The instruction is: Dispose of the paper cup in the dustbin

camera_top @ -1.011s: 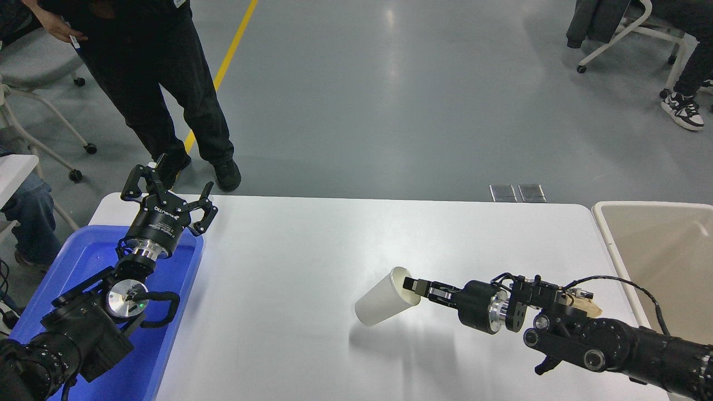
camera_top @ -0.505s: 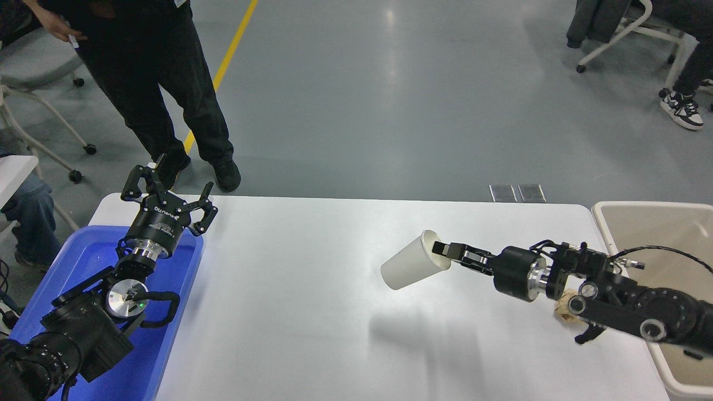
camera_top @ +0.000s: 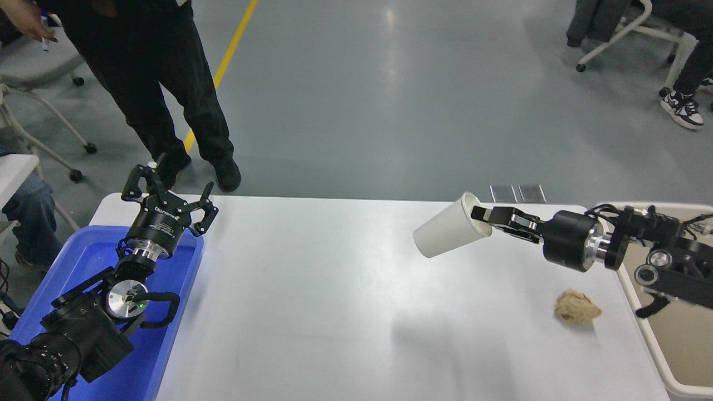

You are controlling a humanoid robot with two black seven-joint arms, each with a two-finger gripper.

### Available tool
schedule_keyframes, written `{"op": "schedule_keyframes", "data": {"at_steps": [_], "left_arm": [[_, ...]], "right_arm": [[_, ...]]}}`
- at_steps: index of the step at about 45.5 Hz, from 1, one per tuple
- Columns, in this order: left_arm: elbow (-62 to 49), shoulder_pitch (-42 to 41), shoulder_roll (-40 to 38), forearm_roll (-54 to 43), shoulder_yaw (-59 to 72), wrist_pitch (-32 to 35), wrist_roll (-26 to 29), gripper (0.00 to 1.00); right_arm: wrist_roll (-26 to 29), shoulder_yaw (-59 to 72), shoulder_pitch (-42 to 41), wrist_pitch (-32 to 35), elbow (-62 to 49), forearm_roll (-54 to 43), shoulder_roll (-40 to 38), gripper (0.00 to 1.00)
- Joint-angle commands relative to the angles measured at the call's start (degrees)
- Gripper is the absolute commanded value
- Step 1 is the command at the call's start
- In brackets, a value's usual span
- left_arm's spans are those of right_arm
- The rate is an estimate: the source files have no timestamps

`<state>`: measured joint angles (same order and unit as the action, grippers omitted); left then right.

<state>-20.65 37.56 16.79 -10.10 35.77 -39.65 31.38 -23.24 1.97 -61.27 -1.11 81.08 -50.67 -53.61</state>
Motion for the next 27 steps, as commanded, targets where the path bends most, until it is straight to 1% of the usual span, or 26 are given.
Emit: {"op": "schedule_keyframes", "data": {"at_steps": [1, 12, 18, 22, 27], "left_arm": [[0.00, -0.03, 0.00, 0.00, 0.00, 0.01, 0.00, 1.00], [0.00, -0.03, 0.00, 0.00, -0.08, 0.01, 0.00, 1.00], [0.00, 0.05, 0.00, 0.00, 0.00, 0.01, 0.00, 1.00], [0.00, -0.03, 0.00, 0.00, 0.00, 0.01, 0.00, 1.00], [0.00, -0.03, 0.00, 0.00, -0.08, 0.09, 0.00, 1.00]], "right_arm": [[0.21, 0.23, -2.10, 0.59, 2.15, 0.83, -4.39, 0.00], [-0.49, 0.31, -2.01, 0.85, 0.04, 3.29, -6.85, 0.00], [-1.28, -0.04, -1.66, 3.66, -3.21, 6.37, -9.22, 0.00], [-2.77, 0.14, -1.48, 4.98, -6.81, 10.23, -10.54, 0.00], [-4.53, 0.23, -0.78, 8.22, -12.43, 13.93, -11.60, 0.00]]}}
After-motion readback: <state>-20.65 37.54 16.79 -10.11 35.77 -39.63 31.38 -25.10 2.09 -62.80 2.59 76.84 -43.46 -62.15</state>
